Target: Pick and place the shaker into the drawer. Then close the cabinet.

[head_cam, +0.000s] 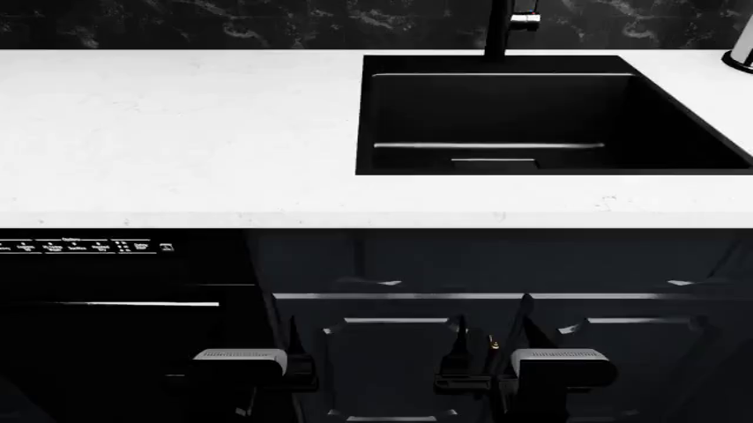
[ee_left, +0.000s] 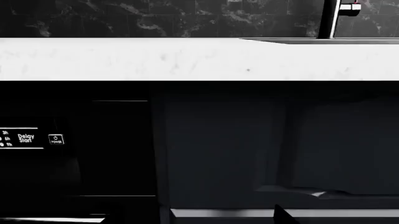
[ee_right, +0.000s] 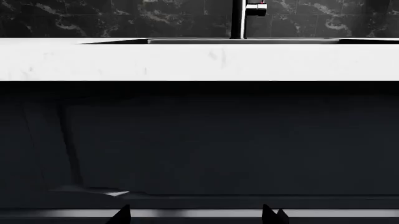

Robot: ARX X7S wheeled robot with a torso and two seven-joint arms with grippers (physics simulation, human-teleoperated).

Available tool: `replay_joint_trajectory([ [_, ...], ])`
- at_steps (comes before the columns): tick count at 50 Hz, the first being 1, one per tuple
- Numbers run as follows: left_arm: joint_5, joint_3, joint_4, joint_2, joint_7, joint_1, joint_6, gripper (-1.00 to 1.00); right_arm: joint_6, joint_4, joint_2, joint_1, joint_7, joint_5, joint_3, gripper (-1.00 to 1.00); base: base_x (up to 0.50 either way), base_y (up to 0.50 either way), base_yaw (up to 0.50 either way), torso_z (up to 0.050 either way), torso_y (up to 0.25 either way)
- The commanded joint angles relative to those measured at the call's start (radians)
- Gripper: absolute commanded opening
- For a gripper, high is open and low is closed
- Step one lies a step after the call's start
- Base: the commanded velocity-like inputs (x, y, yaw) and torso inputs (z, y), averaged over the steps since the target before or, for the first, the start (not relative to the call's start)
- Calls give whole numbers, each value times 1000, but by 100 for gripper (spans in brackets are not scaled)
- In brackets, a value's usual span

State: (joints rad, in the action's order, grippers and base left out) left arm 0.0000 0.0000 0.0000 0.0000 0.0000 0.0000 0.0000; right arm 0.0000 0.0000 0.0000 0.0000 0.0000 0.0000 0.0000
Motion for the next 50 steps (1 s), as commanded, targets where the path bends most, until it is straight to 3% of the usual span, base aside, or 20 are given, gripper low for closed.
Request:
replay_joint_trajectory([
  [1, -28, 11, -9, -14, -20, -10, -14, 100, -3, -5, 16, -5, 22, 16, -17, 100, 0, 0, 0, 0, 0],
  [20, -98, 69, -105, -51, -68, -40, 16, 100, 20, 12, 64, -2, 68, 59, -61, 100, 0, 484, 0, 0, 0],
  [26, -108, 77, -54, -61, -90, -44, -35, 100, 38, 2, 70, -2, 84, 64, -69, 100, 0, 500, 0, 0, 0],
  [29, -191, 50, 64, -54, -113, -103, -242, 100, 150, -120, 83, 39, 112, 79, -44, 100, 0, 100, 0, 0, 0],
  [31, -255, 47, 221, -52, -150, -255, -471, 100, 421, -339, 131, 231, 127, 117, 1, 100, 0, 0, 0, 0, 0],
  [33, -300, 42, 297, -48, -207, -539, -717, 100, 721, -443, 196, 531, 110, 168, 17, 100, 0, 0, 0, 0, 0],
  [35, -308, 43, 200, -39, -247, -839, -883, 100, 1010, -347, 253, 831, 65, 178, -46, 100, 0, 0, 0, 0, 0],
  [36, -303, 46, 92, -31, -255, -989, -916, 100, 1067, -218, 256, 981, 39, 176, -81, 100, 0, 0, 0, 0, 0],
  [39, -271, 93, -308, -14, -210, -1439, -828, 100, 941, 232, 231, 1431, -67, 111, -248, 100, 0, 0, 0, 0, 0],
  [42, -285, 172, -758, -1, -172, -1889, -519, 100, 605, 682, 134, 1881, -129, 57, -316, 100, 0, 0, 0, 0, 0],
  [43, -370, 260, -908, 0, -166, -2039, -390, 100, 475, 832, 95, 2031, -141, 46, -324, 100, 0, 0, 0, 0, 0],
  [44, -478, 378, -1058, 0, -161, -2183, -327, 100, 475, 832, 95, 2031, -141, 46, -324, 100, 0, 0, 0, 0, 0],
  [46, -536, 420, -1309, 0, -191, -2248, -340, 100, 586, 1132, 73, 2331, -168, -99, -167, 100, 0, 0, 0, 0, 0],
  [50, -440, 364, -1309, 0, -184, -2312, -403, 100, 673, 1099, 43, 2356, -208, -234, -39, 100, 0, 0, 0, 0, 0],
])
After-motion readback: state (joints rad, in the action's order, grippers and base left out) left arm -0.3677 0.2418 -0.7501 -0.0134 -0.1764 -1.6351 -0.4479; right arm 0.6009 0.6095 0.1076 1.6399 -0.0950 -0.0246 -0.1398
